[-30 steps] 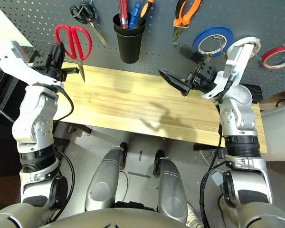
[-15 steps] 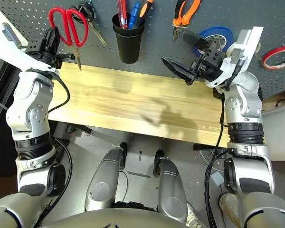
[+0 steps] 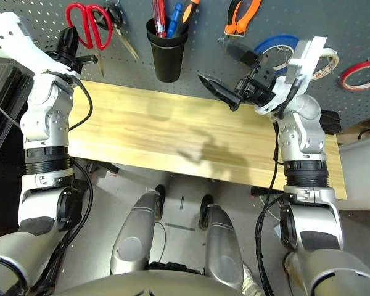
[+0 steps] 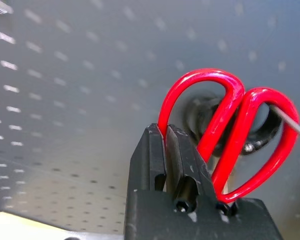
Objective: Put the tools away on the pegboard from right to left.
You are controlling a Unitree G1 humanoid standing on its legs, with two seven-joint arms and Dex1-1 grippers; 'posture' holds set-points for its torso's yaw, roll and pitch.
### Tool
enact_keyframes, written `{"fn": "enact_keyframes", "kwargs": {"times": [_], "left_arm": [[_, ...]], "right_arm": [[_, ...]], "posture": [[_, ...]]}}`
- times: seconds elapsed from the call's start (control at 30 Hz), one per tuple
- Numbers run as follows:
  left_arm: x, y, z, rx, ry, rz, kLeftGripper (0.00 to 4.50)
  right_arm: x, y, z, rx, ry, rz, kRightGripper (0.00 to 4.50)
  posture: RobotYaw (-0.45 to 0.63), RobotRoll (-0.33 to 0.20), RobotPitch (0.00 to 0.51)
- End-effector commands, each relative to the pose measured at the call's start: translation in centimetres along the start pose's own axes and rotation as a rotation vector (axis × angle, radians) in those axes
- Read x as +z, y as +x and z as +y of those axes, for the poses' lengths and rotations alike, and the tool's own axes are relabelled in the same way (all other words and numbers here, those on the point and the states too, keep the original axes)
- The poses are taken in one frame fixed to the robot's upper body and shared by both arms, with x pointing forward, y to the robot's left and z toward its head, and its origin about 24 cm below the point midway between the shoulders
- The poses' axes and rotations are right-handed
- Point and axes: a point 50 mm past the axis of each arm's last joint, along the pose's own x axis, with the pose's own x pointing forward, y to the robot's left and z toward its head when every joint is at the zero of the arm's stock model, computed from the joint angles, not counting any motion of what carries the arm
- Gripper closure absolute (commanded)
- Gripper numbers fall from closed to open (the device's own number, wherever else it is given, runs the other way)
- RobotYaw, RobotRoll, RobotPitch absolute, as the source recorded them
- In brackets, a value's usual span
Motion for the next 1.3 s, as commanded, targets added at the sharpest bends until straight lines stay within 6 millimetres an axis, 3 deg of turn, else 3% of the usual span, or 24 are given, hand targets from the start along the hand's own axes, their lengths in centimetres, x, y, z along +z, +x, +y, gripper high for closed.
{"fn": "enact_keyframes", "kwargs": {"times": [0.03,0.17,0.37,0.4,0.6,0.8,0.97,1.3], "left_arm": [[-1.9,0.4,0.1,-0.028,0.061,0.082,3.85],[-3.3,-0.3,0.0,-0.071,0.071,0.114,2.56],[-6.4,-3.4,0.0,-0.110,0.087,0.208,0.17],[-6.7,-3.8,0.0,-0.109,0.088,0.216,0.03],[-9.2,-8.2,0.6,-0.107,0.072,0.269,0.03],[-9.9,-10.6,1.8,-0.069,0.039,0.245,0.03],[-10.5,-11.8,3.6,0.015,0.046,0.224,0.03],[-11.4,-12.6,6.2,0.061,0.087,0.229,0.03]], "right_arm": [[-0.7,-0.4,0.5,-0.016,-0.005,0.023,0.00],[-1.4,-0.8,1.0,-0.063,-0.014,0.040,0.00],[-3.4,-2.3,1.5,-0.229,-0.040,0.133,0.00],[-3.6,-2.4,1.5,-0.247,-0.047,0.143,0.00],[-6.3,-4.9,1.5,-0.559,-0.105,0.261,0.00],[-8.1,-7.6,0.9,-0.882,-0.175,0.362,0.00],[-9.2,-10.8,0.2,-1.138,-0.230,0.452,0.00],[-9.2,-15.6,-1.2,-1.431,-0.316,0.538,0.00]], "posture": [[0.26,0.000,0.259],[0.25,0.000,0.250],[0.26,0.000,0.248],[0.26,0.000,0.248],[0.29,0.000,0.244],[0.29,0.000,0.241],[0.27,0.000,0.229],[0.24,0.000,0.231]]}}
